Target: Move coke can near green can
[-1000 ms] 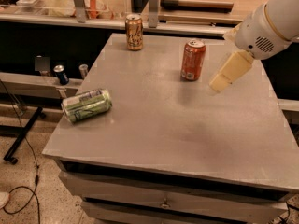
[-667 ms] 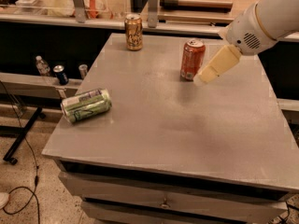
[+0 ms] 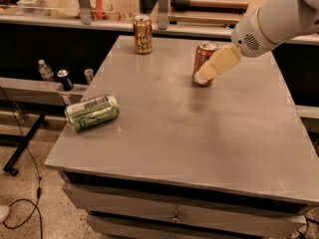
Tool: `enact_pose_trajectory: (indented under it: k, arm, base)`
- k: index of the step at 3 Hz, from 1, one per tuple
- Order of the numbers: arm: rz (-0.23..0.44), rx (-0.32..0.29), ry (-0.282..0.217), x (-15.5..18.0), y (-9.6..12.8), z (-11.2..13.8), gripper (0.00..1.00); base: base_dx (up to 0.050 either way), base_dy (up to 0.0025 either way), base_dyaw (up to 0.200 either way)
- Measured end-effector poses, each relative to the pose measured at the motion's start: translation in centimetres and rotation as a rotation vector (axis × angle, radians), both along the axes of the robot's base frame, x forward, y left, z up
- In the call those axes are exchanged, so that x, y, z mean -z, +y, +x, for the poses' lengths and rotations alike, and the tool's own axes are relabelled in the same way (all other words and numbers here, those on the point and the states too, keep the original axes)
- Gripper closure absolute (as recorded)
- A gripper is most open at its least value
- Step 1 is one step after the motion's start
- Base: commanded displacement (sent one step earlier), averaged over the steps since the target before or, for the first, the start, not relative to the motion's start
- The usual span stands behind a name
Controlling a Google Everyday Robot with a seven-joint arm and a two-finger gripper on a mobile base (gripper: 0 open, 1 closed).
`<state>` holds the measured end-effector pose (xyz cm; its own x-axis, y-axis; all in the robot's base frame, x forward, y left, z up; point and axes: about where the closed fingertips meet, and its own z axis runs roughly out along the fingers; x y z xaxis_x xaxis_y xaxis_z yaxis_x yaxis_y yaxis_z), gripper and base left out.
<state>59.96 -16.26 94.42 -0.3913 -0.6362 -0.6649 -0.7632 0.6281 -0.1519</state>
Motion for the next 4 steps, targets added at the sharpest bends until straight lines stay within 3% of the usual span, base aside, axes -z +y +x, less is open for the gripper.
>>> enact_pose_trajectory:
  k: [2,4]
  arm:
    - [0.05,0.046,-0.006,1.5,0.4,3.2,0.0]
    - [0.077,0.041,0.0,3.1,1.3,6.1,0.0]
  base:
    - [0.0,0.0,0.0]
    - [0.0,0.0,0.0]
